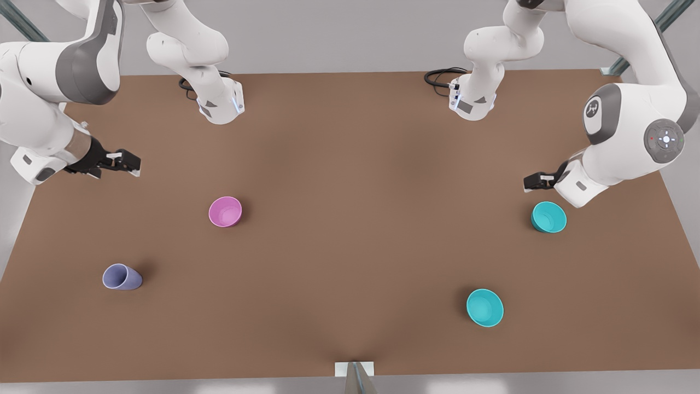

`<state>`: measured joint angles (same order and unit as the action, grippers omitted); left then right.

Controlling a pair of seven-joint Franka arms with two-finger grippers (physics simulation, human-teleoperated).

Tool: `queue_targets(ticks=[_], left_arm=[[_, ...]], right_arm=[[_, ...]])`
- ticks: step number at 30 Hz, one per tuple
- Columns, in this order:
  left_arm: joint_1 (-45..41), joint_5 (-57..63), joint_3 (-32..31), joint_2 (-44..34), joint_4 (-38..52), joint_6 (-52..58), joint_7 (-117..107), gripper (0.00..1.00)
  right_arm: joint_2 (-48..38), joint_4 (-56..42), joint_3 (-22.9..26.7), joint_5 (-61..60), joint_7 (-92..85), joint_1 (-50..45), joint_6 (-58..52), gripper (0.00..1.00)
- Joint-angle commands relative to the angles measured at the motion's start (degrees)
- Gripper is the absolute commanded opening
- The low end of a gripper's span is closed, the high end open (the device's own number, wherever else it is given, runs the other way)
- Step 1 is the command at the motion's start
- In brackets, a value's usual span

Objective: Stack the blue bowl on the pink bowl

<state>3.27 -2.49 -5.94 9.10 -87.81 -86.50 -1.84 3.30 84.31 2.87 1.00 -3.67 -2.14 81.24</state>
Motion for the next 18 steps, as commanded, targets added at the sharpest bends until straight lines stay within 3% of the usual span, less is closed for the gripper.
queue_targets(ticks=[1, 4, 6, 13, 18], left_arm=[[0.07, 0.03, -0.03, -0.05, 0.01, -0.60, -1.85, 1.00], [0.33, 0.03, -0.03, 0.22, 0.10, -0.60, -1.85, 1.00], [0.42, 0.03, -0.03, 0.30, 0.01, -0.60, -1.85, 1.00], [0.42, 0.03, -0.03, 0.66, 0.01, -0.60, -1.85, 1.00], [0.60, -0.06, -0.03, 0.74, 0.01, -0.60, -1.85, 1.00]], right_arm=[[-0.05, -0.03, 0.03, -0.03, -1.69, -0.50, 0.77, 1.00], [0.56, 0.59, -0.32, -0.03, -1.52, -0.85, 0.59, 1.00], [1.44, 8.14, -0.41, -2.84, -0.73, -1.03, 2.08, 1.00], [1.27, 34.42, 1.79, -8.38, 3.93, -0.15, 31.78, 1.00], [4.69, 38.91, 1.70, -8.91, 7.27, -0.24, 41.81, 1.00]])
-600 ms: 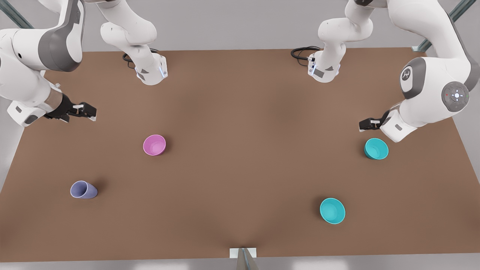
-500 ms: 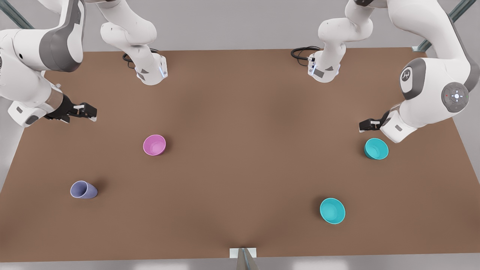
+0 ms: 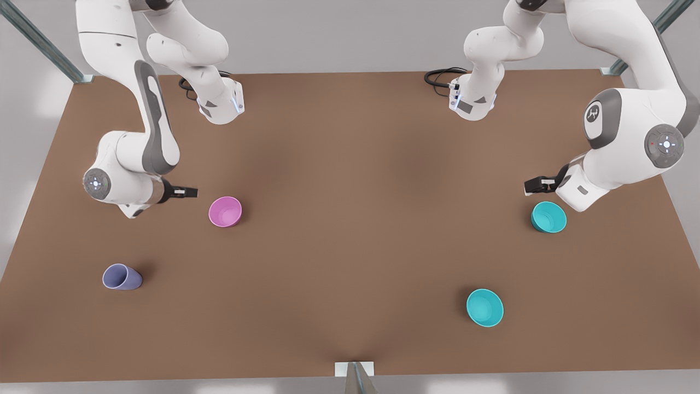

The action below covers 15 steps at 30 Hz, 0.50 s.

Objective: Stack the blue bowl on the pink bowl

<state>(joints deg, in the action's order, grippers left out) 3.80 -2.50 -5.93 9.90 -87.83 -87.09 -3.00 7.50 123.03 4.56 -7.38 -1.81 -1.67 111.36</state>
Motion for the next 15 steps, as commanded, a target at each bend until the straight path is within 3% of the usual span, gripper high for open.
queue_targets(ticks=[1, 6, 10, 15], left_arm=[[0.07, 0.04, -0.04, -0.06, 0.03, -0.01, -0.69, 1.00], [0.25, 0.04, 0.04, 0.38, 0.03, -0.01, -0.69, 1.00], [0.60, 0.04, -0.04, 0.74, 0.03, 0.52, -0.69, 1.00], [0.60, 0.04, 0.04, 0.74, 0.03, 0.52, -0.69, 1.00]], right_arm=[[1.29, 0.45, 0.01, -1.93, 5.76, -0.70, 12.82, 1.00], [6.65, 1.59, -0.52, -7.39, 4.97, -1.93, 18.09, 1.00], [6.91, 9.24, -0.61, -16.17, -1.44, -3.69, 30.14, 1.00], [8.67, 8.80, -0.52, -18.11, -5.84, -4.57, 30.49, 1.00]])
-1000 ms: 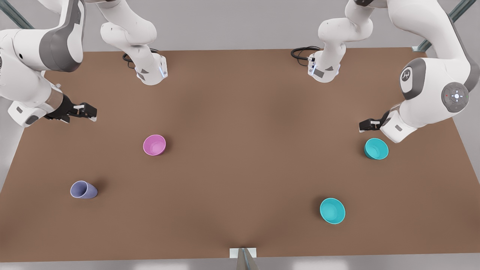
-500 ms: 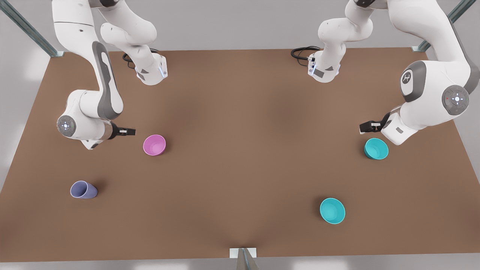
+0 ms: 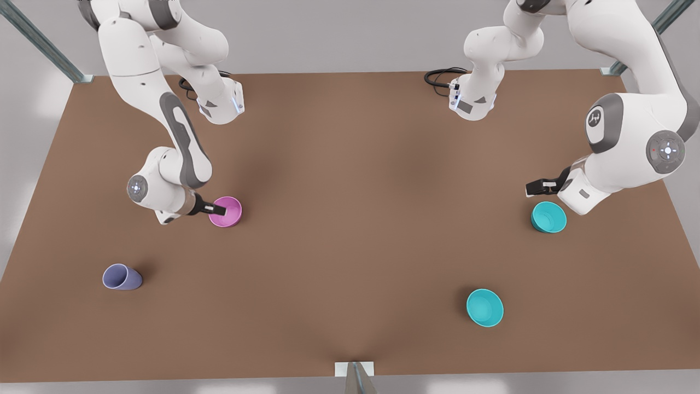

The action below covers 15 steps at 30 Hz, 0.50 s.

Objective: Stack the blue bowl on the pink bowl

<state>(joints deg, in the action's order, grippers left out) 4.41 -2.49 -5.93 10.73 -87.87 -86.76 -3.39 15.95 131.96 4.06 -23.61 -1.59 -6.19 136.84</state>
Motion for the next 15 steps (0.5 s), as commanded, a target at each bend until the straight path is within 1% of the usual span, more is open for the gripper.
queue_targets(ticks=[1, 8, 9, 10, 12, 13, 14, 15], left_arm=[[-0.01, 0.03, -0.04, 0.08, -0.02, 0.19, -0.30, 1.00], [-0.01, 0.03, 0.05, 0.26, -0.02, 0.19, -0.30, 1.00], [-0.01, 0.03, 0.05, 0.26, -0.02, 0.19, -0.30, 1.00], [-0.01, 0.03, -0.04, 0.26, -0.02, 0.19, -0.30, 1.00], [-0.01, 0.03, 0.05, 0.35, -0.02, 0.19, -0.30, 1.00], [-0.01, 0.03, -0.04, 0.61, -0.02, 0.19, -0.30, 1.00], [-0.01, 0.03, -0.04, 0.61, -0.02, 0.19, -0.30, 1.00], [-0.01, 0.03, -0.04, 0.61, -0.02, 0.19, -0.30, 1.00]], right_arm=[[0.83, -0.22, 0.07, -1.87, -7.54, 0.04, 5.02, 1.00], [2.24, 0.05, 0.16, -1.87, -8.51, 0.13, 4.93, 1.00], [2.42, 0.05, 0.16, -1.87, -8.77, 0.13, 5.02, 0.95], [2.42, 0.05, 0.16, -1.87, -10.36, 0.13, 5.02, 0.80], [2.50, 0.05, 0.16, -1.87, -10.45, 0.13, 4.93, 0.36], [2.59, 0.05, 0.16, -1.87, -10.45, 0.13, 4.93, 0.25], [2.59, -0.30, 0.16, -1.87, -10.45, 0.22, 4.41, 0.21], [2.68, -0.57, 0.25, -1.87, -10.45, 0.30, 4.05, 0.21]])
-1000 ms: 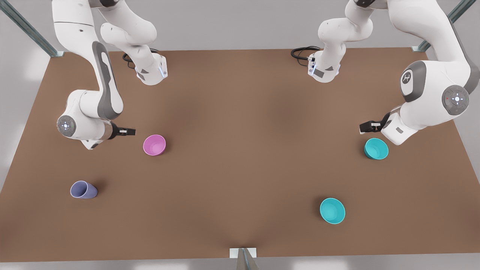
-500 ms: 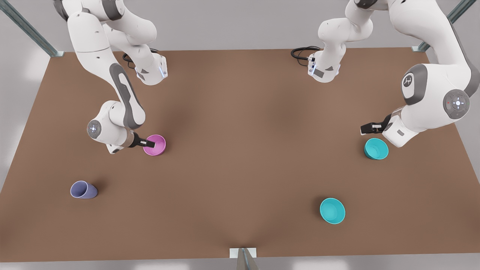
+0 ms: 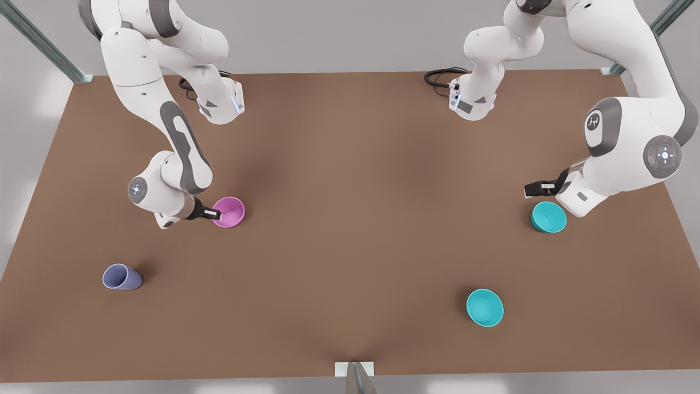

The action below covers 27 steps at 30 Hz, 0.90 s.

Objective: Stack the blue bowl on the pink bowl

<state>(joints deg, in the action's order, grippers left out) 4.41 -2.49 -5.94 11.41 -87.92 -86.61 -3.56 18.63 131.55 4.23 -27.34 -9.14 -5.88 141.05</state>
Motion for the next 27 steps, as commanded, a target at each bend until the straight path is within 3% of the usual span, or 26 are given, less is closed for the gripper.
queue_targets(ticks=[1, 9, 14, 19, 22, 27], left_arm=[[-0.01, 0.03, -0.04, 0.02, 0.03, 0.04, -0.13, 1.00], [-0.01, 0.03, 0.05, 0.11, 0.03, 0.04, -0.13, 1.00], [-0.01, 0.03, -0.04, 0.11, 0.03, 0.04, -0.22, 1.00], [-0.01, 0.03, -0.04, 0.11, 0.03, 0.04, -0.22, 1.00], [-0.10, 0.03, -0.04, 0.11, 0.03, 0.04, -0.22, 1.00], [-0.19, 0.03, -0.04, 0.46, -0.06, 0.04, -0.40, 1.00]], right_arm=[[0.00, -0.33, 0.07, 1.85, -2.91, 0.08, -0.34, 0.21], [-0.61, -14.56, -0.28, 1.24, -1.50, -3.43, -10.80, 0.21], [12.57, -35.12, -0.19, -1.05, 35.40, -22.24, -7.72, 0.21], [25.49, -54.82, 0.34, 5.36, 63.54, -31.56, -7.72, 0.21], [30.15, -58.86, 2.89, 8.61, 66.44, -35.16, -7.46, 0.21], [33.14, -60.53, 2.97, 9.58, 66.44, -35.16, -6.49, 0.21]])
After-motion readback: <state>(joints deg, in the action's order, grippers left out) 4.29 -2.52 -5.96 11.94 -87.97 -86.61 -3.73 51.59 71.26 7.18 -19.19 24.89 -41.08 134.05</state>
